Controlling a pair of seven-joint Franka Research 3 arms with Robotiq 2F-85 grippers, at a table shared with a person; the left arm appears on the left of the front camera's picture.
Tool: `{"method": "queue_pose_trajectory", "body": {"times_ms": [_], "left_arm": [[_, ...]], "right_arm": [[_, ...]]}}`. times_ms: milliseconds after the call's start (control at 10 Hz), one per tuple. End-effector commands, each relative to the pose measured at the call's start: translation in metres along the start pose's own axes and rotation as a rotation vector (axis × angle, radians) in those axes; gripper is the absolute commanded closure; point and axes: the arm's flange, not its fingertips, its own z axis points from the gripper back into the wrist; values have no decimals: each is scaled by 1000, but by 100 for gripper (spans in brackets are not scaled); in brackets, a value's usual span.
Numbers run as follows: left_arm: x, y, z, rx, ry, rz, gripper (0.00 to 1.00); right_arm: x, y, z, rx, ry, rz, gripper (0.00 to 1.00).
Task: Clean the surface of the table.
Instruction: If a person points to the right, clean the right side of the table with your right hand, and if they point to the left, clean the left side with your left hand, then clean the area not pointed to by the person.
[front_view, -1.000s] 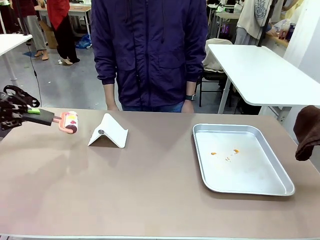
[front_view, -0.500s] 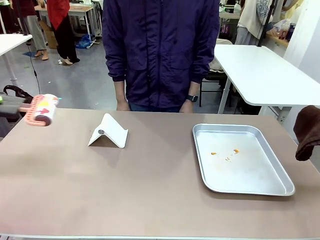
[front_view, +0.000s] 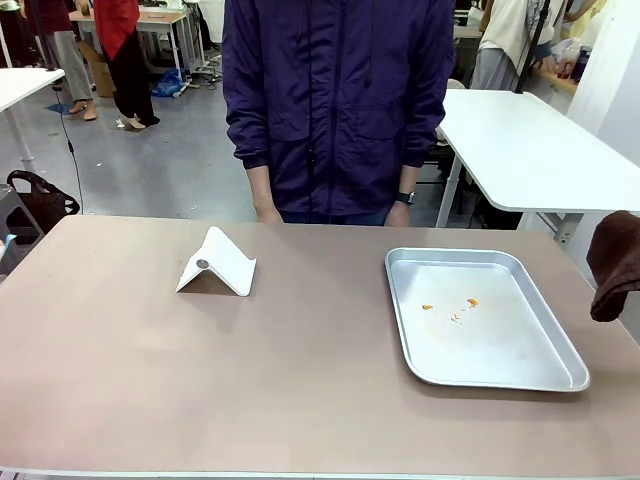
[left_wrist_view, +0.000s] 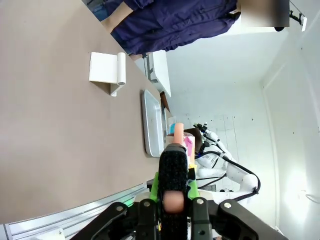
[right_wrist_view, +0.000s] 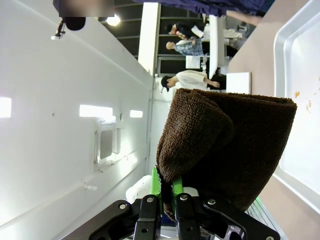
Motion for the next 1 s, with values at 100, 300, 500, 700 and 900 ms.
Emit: {"method": "queue_pose_trajectory", "body": {"times_ms": [100,300,500,700,900], "left_arm": [[21,-5,-20,15,7,-6,78],[21,-5,-20,15,7,-6,78],[21,-5,-20,15,7,-6,78],[21,-5,-20,15,7,-6,78],[21,-5,-20,15,7,-6,78]], "right_arm": [[-1,5,-2,-6,0,6,100],[-1,5,-2,-6,0,6,100],[-1,5,-2,-6,0,6,100],[-1,5,-2,-6,0,6,100],[-1,5,-2,-6,0,6,100]]}}
